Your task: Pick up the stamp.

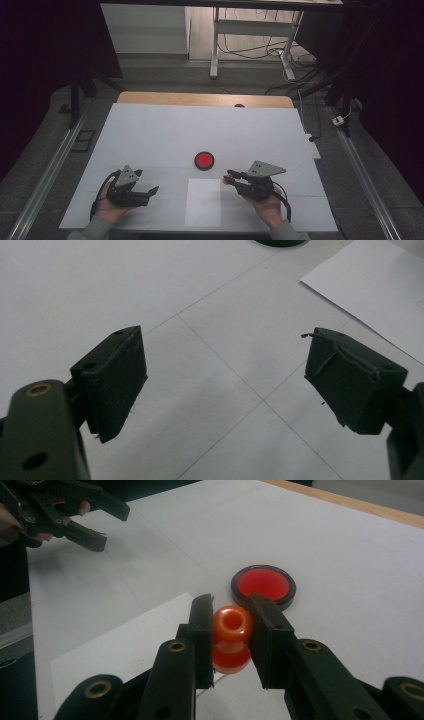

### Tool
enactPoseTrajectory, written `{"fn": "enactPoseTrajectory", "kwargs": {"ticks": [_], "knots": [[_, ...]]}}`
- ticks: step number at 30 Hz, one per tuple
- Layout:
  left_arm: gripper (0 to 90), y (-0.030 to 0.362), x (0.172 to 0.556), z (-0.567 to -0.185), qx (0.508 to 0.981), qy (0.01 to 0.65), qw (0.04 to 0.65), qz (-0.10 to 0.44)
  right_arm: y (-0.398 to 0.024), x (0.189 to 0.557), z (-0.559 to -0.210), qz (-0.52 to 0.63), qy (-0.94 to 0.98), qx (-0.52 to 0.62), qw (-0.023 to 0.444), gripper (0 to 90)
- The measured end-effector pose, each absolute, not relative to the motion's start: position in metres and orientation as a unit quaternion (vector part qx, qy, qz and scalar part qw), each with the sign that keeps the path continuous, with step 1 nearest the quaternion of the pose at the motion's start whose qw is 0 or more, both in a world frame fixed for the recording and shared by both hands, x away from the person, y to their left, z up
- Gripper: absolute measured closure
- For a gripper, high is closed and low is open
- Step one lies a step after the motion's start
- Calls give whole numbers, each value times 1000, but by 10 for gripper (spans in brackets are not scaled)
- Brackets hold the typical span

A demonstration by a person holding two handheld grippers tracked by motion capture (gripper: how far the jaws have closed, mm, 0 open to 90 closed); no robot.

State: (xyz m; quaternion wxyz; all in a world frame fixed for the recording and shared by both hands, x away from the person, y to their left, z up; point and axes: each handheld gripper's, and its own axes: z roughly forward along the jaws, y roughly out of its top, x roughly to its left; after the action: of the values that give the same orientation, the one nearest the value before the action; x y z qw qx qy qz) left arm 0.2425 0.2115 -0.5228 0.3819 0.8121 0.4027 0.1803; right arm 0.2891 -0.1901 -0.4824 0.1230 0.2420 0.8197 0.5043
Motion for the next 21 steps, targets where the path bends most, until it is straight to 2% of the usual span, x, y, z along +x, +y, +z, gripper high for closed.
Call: {"fn": "enactPoseTrajectory", "kwargs": {"ticks": [21], "knots": [[170, 211, 244, -523, 812, 401, 383, 181, -196, 284, -483, 509, 818, 236, 130, 722]]}}
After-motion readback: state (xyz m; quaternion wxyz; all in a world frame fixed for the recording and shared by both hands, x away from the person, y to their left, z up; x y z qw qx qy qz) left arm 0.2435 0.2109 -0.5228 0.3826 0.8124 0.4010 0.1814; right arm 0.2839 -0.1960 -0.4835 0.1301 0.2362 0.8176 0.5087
